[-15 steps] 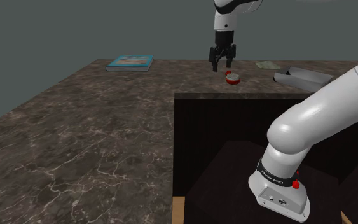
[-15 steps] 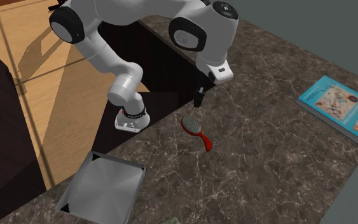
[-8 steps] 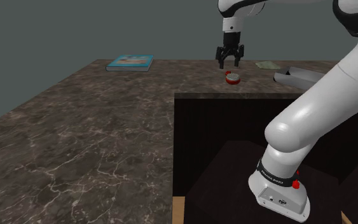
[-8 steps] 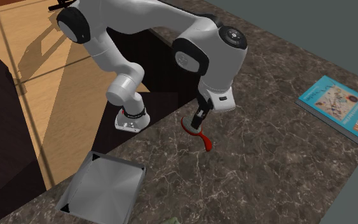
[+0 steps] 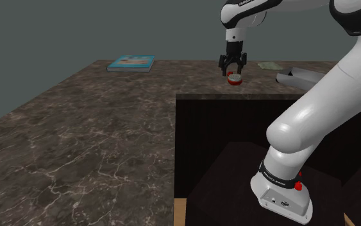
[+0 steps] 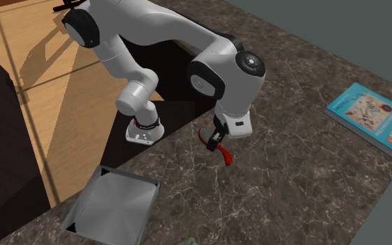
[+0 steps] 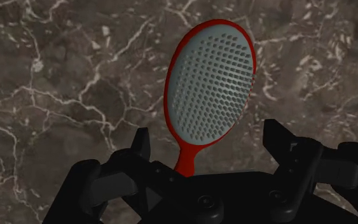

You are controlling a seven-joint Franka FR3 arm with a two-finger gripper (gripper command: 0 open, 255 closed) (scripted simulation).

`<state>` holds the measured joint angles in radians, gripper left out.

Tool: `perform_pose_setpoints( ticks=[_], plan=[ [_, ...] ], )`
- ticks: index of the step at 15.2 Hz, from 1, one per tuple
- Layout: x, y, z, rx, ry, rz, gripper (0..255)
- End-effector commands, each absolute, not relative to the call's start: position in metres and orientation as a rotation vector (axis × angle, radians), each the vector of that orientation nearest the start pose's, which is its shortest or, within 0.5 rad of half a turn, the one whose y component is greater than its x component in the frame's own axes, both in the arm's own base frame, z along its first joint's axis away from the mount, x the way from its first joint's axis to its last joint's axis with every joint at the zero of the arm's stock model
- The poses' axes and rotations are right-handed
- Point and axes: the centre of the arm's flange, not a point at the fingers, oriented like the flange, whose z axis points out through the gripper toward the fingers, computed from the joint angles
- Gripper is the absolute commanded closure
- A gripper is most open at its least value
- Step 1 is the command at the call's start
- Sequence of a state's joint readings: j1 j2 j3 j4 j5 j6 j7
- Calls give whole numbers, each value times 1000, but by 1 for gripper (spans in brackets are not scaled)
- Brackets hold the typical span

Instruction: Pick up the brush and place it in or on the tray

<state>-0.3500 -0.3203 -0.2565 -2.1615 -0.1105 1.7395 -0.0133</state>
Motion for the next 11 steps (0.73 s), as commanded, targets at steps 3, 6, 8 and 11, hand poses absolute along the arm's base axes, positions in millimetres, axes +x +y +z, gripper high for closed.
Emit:
perform_pose_setpoints(
  ticks=[3,6,8,11],
  plan=[
    [358,-271,507,-3012,853,177,0],
    [358,-271,507,-3012,853,177,0],
    [358,-271,507,-3012,853,177,0],
    [358,-271,507,-3012,853,177,255]
  ],
)
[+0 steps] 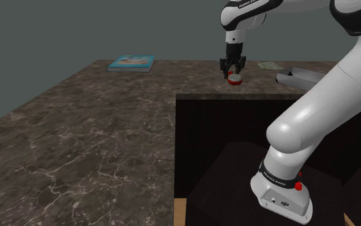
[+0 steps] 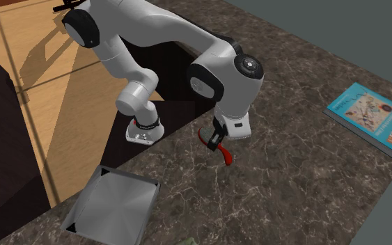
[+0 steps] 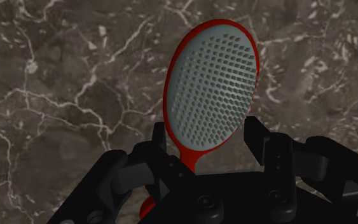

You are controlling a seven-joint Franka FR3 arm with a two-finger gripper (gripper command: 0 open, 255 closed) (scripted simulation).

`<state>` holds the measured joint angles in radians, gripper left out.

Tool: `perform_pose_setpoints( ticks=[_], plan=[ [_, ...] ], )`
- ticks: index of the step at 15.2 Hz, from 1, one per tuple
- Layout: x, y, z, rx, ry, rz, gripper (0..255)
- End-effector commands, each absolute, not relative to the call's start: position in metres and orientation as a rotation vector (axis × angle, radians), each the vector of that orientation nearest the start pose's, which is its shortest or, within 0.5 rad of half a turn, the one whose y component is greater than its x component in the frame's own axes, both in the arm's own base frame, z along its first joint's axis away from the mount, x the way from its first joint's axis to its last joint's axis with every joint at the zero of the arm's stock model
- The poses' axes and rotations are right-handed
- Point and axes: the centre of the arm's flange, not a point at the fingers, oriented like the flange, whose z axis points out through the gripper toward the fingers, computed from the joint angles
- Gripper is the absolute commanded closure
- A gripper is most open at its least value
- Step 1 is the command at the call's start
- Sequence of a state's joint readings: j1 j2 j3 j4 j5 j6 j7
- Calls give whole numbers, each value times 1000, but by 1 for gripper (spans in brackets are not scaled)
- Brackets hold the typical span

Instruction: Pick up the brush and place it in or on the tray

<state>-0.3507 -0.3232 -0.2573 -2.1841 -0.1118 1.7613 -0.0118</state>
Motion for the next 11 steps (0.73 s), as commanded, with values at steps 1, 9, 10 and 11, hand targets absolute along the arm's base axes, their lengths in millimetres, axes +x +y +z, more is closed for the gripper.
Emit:
perform_pose_setpoints(
  ticks=[1,9,10,11],
  plan=[
    [358,-271,507,-3012,853,177,255],
    [358,-271,518,-3012,853,177,255],
    [358,-271,523,-3012,853,177,255],
    [358,-271,528,-3012,853,177,255]
  ],
)
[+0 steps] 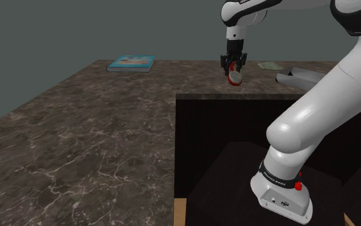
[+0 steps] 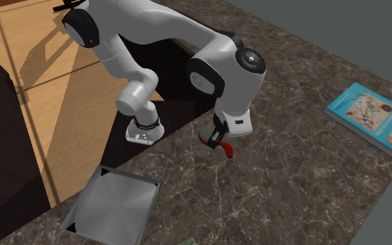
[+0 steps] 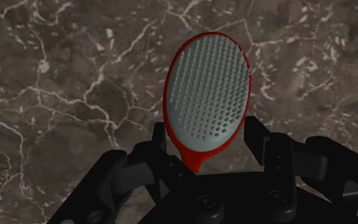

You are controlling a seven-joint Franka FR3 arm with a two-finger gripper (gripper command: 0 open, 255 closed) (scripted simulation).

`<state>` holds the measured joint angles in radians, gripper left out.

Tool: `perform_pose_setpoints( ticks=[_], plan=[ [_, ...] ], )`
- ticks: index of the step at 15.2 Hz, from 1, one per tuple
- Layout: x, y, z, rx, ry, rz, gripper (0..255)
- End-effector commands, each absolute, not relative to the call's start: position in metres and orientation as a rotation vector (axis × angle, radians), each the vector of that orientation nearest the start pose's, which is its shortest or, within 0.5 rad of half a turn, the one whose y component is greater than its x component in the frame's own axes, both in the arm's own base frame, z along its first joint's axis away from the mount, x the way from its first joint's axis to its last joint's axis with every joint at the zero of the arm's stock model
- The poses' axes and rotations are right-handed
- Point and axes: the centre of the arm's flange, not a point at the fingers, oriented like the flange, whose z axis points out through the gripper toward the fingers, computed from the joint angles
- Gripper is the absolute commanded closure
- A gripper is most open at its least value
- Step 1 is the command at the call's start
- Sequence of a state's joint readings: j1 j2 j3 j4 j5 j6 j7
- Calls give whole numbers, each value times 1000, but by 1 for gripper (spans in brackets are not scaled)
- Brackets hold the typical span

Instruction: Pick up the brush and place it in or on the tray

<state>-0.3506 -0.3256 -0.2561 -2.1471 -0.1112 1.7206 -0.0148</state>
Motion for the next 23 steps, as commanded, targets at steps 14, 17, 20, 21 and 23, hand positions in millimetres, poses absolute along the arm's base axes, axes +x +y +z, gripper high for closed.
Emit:
perform_pose_setpoints(
  ticks=[14,17,20,21,23],
  plan=[
    [358,-271,602,-3012,853,177,255],
    [358,-271,618,-3012,853,177,255],
    [358,-271,630,-3012,853,177,255],
    [347,-279,631,-3012,853,177,255],
    [325,-294,631,-3012,853,177,255]
  ],
)
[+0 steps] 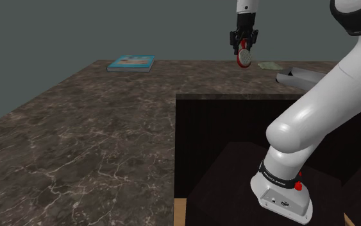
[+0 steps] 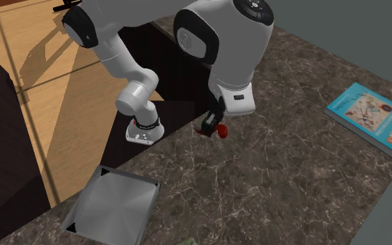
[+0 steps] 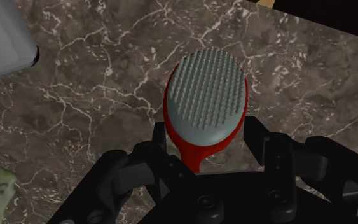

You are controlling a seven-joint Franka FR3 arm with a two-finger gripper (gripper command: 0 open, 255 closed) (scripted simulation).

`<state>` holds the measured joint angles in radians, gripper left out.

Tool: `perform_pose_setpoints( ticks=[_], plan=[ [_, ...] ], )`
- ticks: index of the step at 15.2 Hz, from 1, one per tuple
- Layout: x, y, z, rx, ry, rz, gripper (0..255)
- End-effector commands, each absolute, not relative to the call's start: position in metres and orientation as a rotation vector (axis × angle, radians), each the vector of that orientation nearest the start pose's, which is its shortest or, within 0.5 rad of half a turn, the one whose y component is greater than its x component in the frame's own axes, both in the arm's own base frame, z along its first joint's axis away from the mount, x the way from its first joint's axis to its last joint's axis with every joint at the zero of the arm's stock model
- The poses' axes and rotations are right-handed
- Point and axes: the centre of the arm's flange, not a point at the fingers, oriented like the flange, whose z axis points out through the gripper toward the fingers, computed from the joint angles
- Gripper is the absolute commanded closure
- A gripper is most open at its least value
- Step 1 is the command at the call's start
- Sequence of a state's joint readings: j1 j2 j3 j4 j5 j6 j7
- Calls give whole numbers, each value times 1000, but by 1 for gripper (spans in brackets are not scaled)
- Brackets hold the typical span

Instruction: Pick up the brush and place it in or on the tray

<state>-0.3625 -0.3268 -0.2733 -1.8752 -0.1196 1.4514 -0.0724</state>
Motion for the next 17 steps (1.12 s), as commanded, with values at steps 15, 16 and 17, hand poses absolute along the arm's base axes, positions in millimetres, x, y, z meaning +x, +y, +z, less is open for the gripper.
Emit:
perform_pose_setpoints(
  ticks=[15,16,17],
  plan=[
    [162,-405,638,-3012,853,177,255],
    [151,-413,638,-3012,853,177,255],
    [140,-420,639,-3012,853,177,255]
  ],
)
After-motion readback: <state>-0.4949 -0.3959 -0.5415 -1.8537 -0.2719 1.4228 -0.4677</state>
